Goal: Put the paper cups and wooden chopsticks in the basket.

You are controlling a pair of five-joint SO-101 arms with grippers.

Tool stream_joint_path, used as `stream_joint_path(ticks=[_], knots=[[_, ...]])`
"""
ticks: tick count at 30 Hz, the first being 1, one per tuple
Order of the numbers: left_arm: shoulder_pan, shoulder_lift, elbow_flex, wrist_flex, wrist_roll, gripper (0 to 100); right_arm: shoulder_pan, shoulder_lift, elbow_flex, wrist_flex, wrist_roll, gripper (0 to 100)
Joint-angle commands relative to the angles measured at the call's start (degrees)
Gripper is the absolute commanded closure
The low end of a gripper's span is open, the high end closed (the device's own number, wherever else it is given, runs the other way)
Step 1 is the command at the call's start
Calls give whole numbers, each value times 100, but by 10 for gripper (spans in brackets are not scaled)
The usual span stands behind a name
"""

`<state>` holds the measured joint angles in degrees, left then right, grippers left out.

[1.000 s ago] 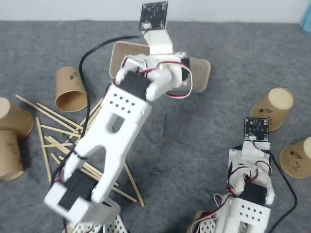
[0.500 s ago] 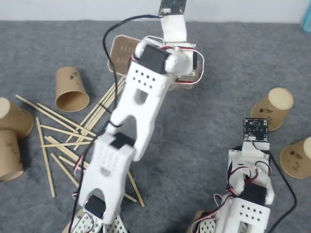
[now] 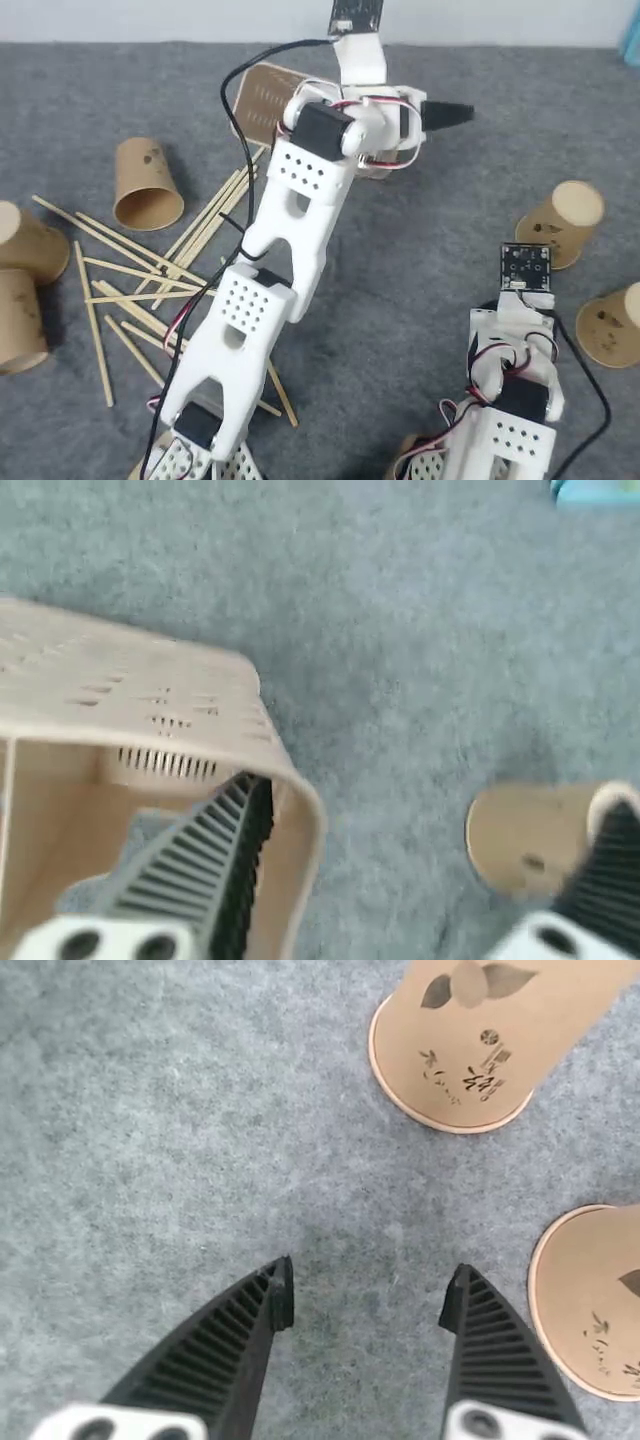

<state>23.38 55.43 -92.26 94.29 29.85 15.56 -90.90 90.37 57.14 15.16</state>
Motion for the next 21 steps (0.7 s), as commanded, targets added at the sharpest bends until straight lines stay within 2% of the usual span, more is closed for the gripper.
stream_joint_path(ticks=[1, 6, 9, 13, 21], knots=[[-193, -18, -171, -615, 88, 497, -4, -75, -44, -13, 158, 761], [-404, 413, -163, -1600, 79, 497, -4, -66, -35, -13, 176, 761], [-475, 501, -198, -1793, 70, 497, -4, -66, -35, -13, 176, 761], [-448, 299, -251, -1574, 88, 497, -4, -66, -35, -13, 185, 761], [-369, -607, -356, -475, 44, 497, -13, -66, -35, -22, 185, 761]])
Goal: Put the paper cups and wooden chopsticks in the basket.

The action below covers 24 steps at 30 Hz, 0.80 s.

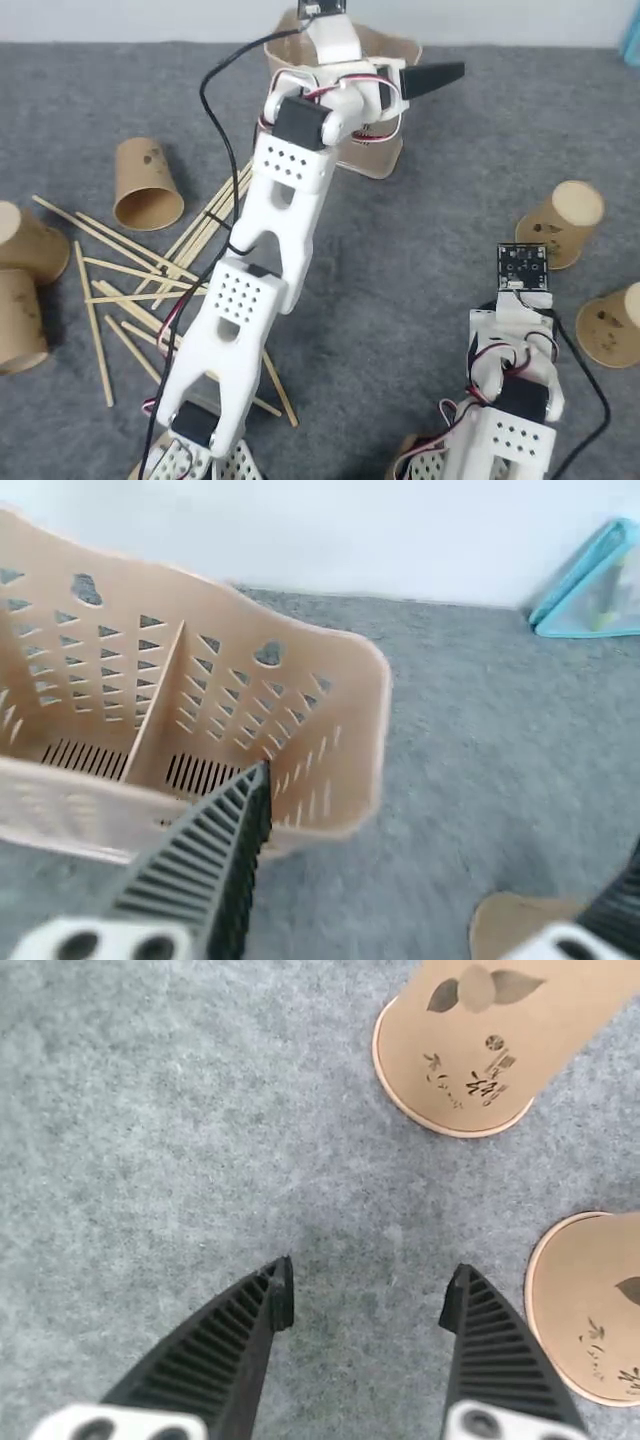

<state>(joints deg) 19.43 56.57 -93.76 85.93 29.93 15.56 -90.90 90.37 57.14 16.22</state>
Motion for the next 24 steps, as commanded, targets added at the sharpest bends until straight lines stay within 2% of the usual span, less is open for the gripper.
stream_joint_path(ticks=[1, 6, 12, 24], knots=[[0, -826, -207, 545, -26, 497, -13, -66, -35, -22, 79, 761], [-176, -1301, -198, 1503, -1108, 498, -4, -66, -35, -22, 79, 761], [-334, -1310, 66, 1433, -2664, 640, -4, -66, -35, 13, 79, 761], [132, -1011, 734, 0, -2971, 622, -4, -66, -35, 22, 79, 761]])
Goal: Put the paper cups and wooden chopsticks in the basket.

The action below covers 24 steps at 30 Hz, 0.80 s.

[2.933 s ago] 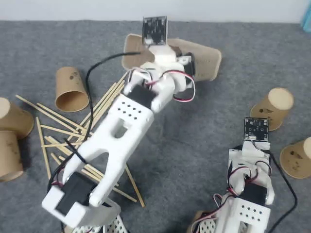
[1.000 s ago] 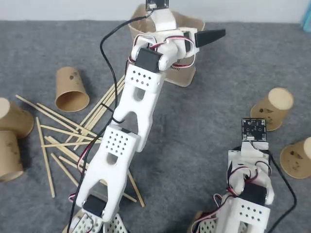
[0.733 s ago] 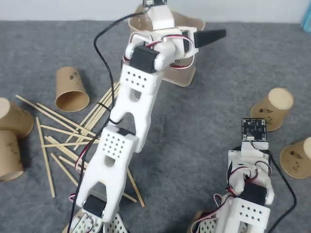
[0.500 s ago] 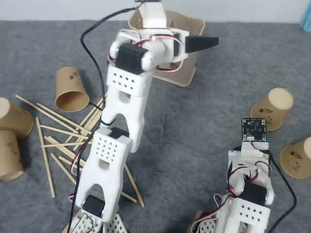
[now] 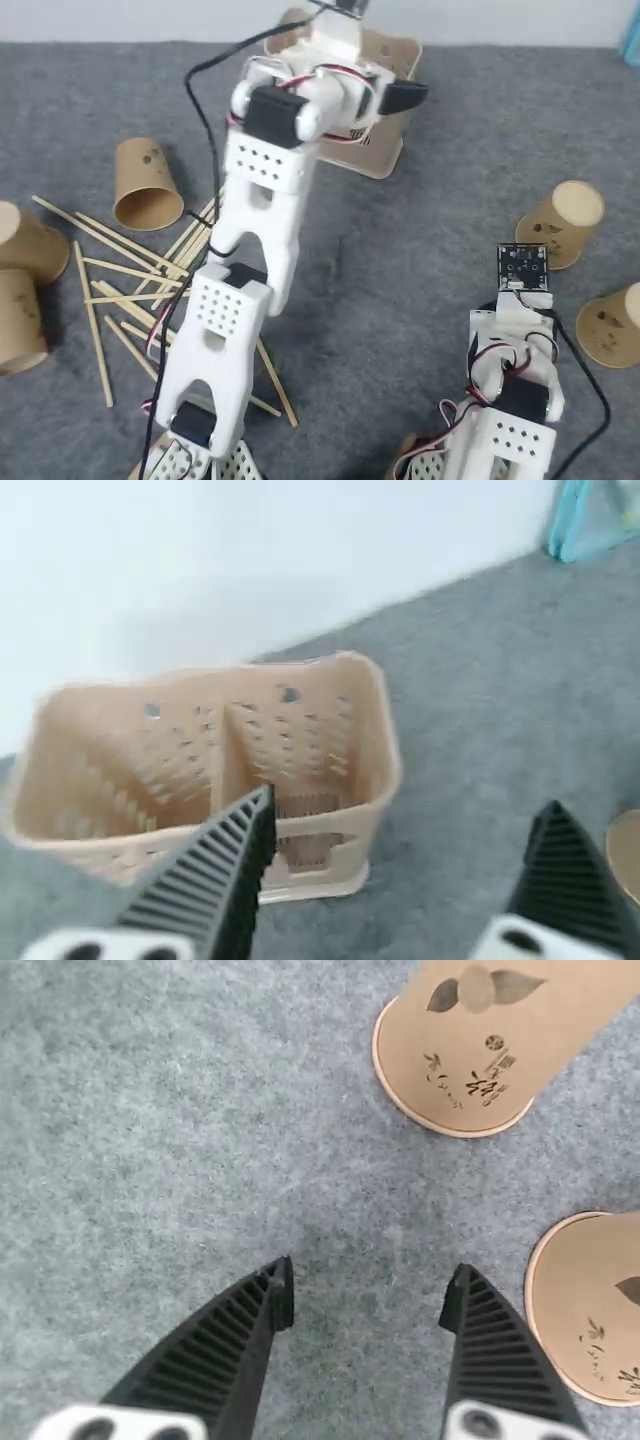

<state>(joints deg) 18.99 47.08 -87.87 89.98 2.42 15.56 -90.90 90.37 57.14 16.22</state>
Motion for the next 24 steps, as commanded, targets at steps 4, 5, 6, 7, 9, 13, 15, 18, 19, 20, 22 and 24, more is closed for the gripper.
stream_joint_path(ticks=[4, 5, 6, 7, 9, 13, 15, 18, 19, 20, 22, 24], knots=[[264, 334, 312, -853, -448, 624, -22, -66, -35, 4, 79, 761], [264, 440, 312, -976, -448, 624, -22, -66, -35, -4, 79, 761], [255, 536, 312, -1108, -457, 624, -22, -66, -35, -4, 79, 761], [246, 642, 312, -1257, -457, 624, -22, -66, -35, -13, 79, 761], [176, 853, 321, -1512, -466, 624, -31, -66, -35, -13, 79, 761], [44, 1257, 303, -1987, -466, 624, -31, -66, -35, -13, 88, 761], [18, 1398, 303, -2101, -466, 624, -31, -66, -35, -13, 88, 761], [26, 1574, 303, -2084, -686, 625, -31, -75, -35, -13, 88, 761], [26, 1626, 321, -2066, -747, 626, -31, -75, -35, -13, 88, 761], [26, 1688, 321, -1987, -791, 634, -31, -75, -35, -13, 88, 761], [44, 1802, 303, -1855, -870, 678, -31, -75, -35, -22, 88, 761], [62, 1890, 303, -1741, -1002, 741, -31, -75, -35, -22, 88, 761]])
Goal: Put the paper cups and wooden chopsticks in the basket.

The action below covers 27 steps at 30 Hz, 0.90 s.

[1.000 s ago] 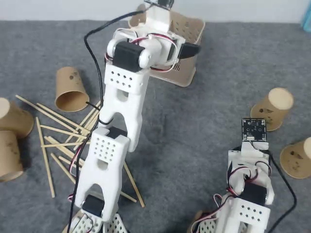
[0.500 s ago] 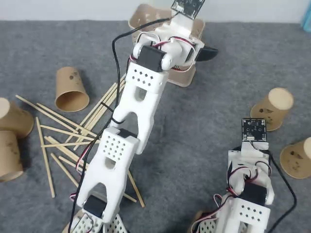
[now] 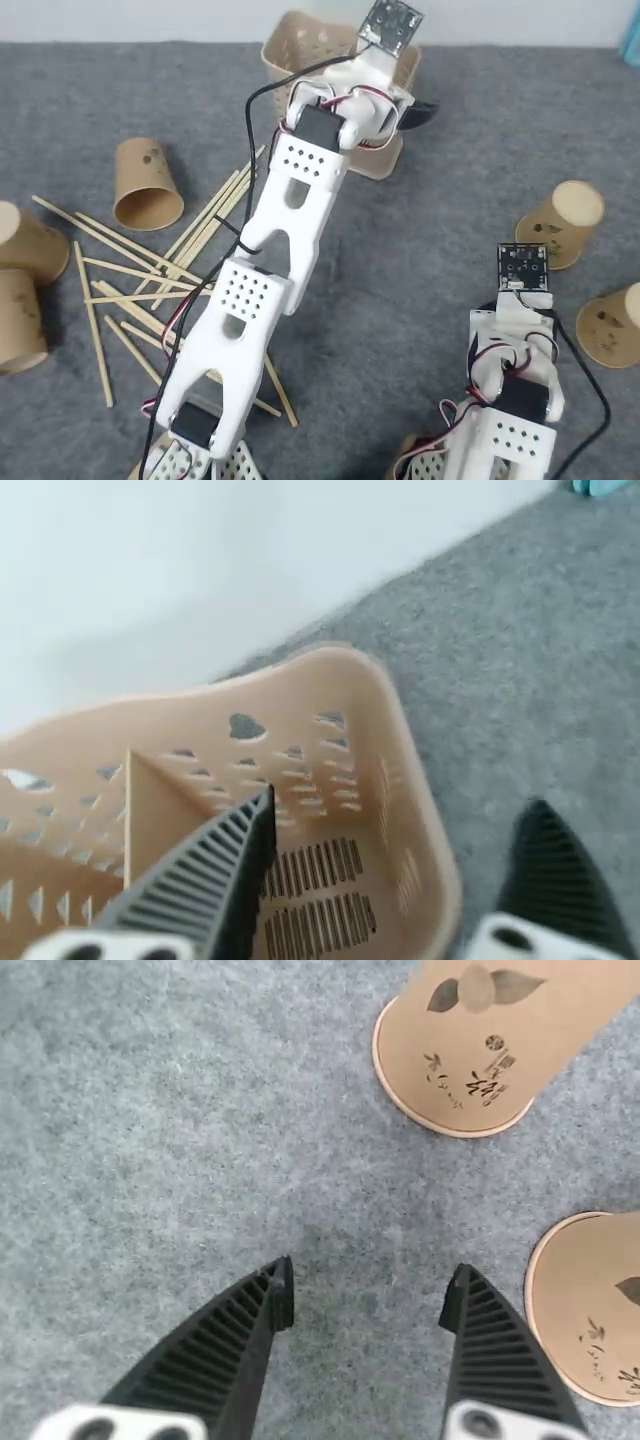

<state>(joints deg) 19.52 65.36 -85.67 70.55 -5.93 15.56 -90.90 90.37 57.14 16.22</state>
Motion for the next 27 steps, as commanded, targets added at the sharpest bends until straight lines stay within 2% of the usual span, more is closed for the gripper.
stream_joint_path(ticks=[1, 6, 12, 19, 23, 27], knots=[[18, 79, 84, 273, -220, 779, -31, -84, -35, -22, 88, 761], [141, 44, 13, 703, -387, 987, -31, -84, -35, -22, 88, 761], [404, -35, -1077, 2127, -211, 987, -31, -92, -35, -22, 88, 761], [607, -1336, -936, 3024, 1134, 988, -31, -101, -35, -22, 88, 761], [580, -2075, -251, 3024, 1574, 988, -13, -92, -35, -13, 88, 761], [633, -2813, 1095, 3015, 1723, 988, -4, -92, -35, -13, 88, 761]])
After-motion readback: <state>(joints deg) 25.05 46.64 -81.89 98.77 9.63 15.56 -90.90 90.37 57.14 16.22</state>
